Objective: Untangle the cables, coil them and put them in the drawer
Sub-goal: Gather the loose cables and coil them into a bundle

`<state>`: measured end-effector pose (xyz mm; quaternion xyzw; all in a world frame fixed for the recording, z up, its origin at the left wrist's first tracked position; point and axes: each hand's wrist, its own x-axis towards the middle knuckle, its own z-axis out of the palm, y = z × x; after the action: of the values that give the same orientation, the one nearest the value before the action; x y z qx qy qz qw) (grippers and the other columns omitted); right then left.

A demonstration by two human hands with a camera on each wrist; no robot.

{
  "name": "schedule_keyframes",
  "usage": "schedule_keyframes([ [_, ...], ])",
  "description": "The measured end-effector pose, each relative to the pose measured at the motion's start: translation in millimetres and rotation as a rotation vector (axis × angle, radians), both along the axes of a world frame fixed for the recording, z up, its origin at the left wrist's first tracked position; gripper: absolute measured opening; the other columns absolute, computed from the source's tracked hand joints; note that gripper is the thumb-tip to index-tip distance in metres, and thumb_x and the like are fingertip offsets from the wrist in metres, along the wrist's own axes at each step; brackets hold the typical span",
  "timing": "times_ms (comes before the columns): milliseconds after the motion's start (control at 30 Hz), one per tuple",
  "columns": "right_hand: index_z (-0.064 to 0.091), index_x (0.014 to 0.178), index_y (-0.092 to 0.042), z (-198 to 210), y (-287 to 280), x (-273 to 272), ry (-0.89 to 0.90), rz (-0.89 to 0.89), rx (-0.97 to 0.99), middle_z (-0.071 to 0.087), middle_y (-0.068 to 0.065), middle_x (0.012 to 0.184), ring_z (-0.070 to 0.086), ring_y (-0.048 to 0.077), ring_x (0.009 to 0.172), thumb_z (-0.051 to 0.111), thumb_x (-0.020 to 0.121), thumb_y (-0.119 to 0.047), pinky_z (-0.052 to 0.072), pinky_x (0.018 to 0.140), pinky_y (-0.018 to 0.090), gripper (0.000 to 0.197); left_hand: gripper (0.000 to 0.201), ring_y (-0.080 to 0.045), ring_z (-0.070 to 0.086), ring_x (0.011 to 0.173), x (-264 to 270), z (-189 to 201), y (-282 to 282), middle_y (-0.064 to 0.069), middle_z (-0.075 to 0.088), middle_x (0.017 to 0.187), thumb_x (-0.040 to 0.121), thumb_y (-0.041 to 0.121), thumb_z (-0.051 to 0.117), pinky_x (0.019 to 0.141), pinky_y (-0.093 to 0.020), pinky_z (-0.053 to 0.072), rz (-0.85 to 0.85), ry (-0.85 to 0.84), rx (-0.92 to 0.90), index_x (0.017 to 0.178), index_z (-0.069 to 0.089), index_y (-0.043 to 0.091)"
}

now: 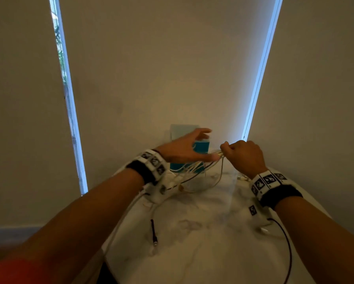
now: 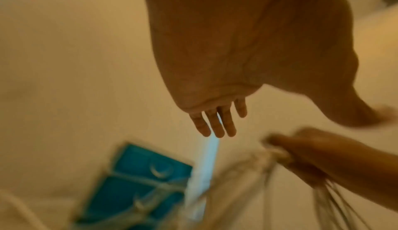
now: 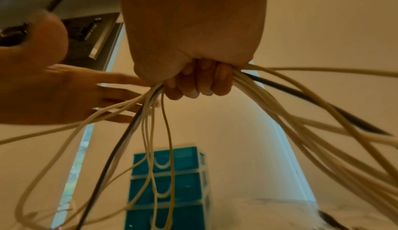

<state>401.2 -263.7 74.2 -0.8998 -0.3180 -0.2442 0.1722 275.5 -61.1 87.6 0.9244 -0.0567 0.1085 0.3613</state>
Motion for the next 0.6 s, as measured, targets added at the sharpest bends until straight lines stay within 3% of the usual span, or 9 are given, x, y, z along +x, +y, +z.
schedule_keyframes([
  [67,0.056,0.064,-0.017,7.1,3.2,-4.7,0.030,0.025,-0.025,0.051,0.003,0.059,0.048,0.023,0.060,0.039,0.108,-0.045,0.037,0.060,0.032,0.055,0.096,-0.010,0.049,0.139,19.6,-18.4,-31.5,0.009,0.050,0.156,0.078,0.065,0.086,0.117,-0.035,0.041,-0.094,0.072,0.020,0.156,0.035,0.039],
  [133,0.055,0.065,-0.019,15.8,0.5,-5.2,-0.051,0.019,-0.097,0.049,0.000,0.058,0.047,0.022,0.059,0.037,0.108,-0.042,0.033,0.057,0.030,0.052,0.054,-0.013,0.068,0.111,35.4,-45.3,-34.3,0.004,0.073,0.123,0.088,0.058,0.079,0.107,-0.040,0.052,-0.097,0.082,0.013,0.129,0.065,0.026],
  [167,0.053,0.063,-0.019,19.6,-4.9,-4.3,-0.085,0.006,-0.121,0.047,0.000,0.057,0.047,0.022,0.058,0.038,0.108,-0.041,0.033,0.056,0.030,0.052,0.038,-0.015,0.072,0.096,37.8,-56.0,-30.6,0.000,0.078,0.104,0.094,0.054,0.074,0.101,-0.043,0.057,-0.102,0.112,-0.079,0.110,0.072,0.020],
  [267,0.058,0.070,-0.018,20.3,-36.3,12.4,-0.023,-0.073,-0.160,0.054,0.002,0.066,0.054,0.026,0.067,0.034,0.108,-0.052,0.041,0.065,0.035,0.056,0.042,-0.016,0.063,0.061,29.1,-72.7,-2.9,-0.003,0.062,0.069,0.103,0.053,0.063,0.072,-0.034,0.063,-0.064,0.295,-0.258,0.086,0.067,0.015],
  [333,0.061,0.075,-0.016,14.8,-52.2,23.2,0.024,-0.112,-0.170,0.060,0.006,0.073,0.056,0.028,0.071,0.033,0.108,-0.055,0.044,0.067,0.036,0.058,0.041,-0.014,0.044,0.052,14.4,-77.6,27.3,0.000,0.044,0.063,0.103,0.053,0.064,0.055,-0.028,0.050,-0.044,0.397,-0.264,0.079,0.064,0.020],
  [400,0.060,0.073,-0.015,6.8,-52.2,29.1,0.008,-0.112,-0.181,0.055,0.005,0.067,0.051,0.026,0.062,0.037,0.107,-0.049,0.041,0.060,0.034,0.054,0.049,-0.014,0.037,0.053,-2.4,-72.1,53.9,0.002,0.040,0.063,0.096,0.066,0.066,0.053,-0.028,0.040,0.013,0.416,-0.215,0.076,0.061,0.021],
  [433,0.059,0.076,-0.013,3.1,-48.4,29.8,-0.044,-0.108,-0.235,0.049,0.004,0.063,0.045,0.024,0.057,0.040,0.108,-0.043,0.036,0.055,0.032,0.047,0.056,-0.015,0.039,0.054,-9.8,-66.1,64.9,0.002,0.042,0.063,0.093,0.074,0.062,0.054,-0.029,0.044,0.056,0.392,-0.172,0.079,0.062,0.019],
  [533,0.059,0.113,-0.025,2.7,-35.5,20.8,-0.171,-0.099,-0.480,0.041,0.001,0.065,0.046,0.022,0.060,0.049,0.107,-0.025,0.030,0.049,0.029,0.012,0.080,-0.015,0.047,0.058,-30.6,-40.8,93.8,0.002,0.051,0.066,0.089,0.092,0.039,0.060,-0.031,0.050,0.178,0.263,0.093,0.080,0.065,0.016],
  [600,0.052,0.137,-0.021,7.2,-26.2,17.7,-0.193,-0.101,-0.562,0.048,0.002,0.071,0.050,0.023,0.060,0.057,0.105,-0.023,0.036,0.049,0.029,0.032,0.080,-0.014,0.049,0.059,-41.9,-23.2,116.5,0.005,0.057,0.066,0.087,0.094,0.033,0.062,-0.029,0.043,0.233,0.115,0.305,0.076,0.065,0.022],
])
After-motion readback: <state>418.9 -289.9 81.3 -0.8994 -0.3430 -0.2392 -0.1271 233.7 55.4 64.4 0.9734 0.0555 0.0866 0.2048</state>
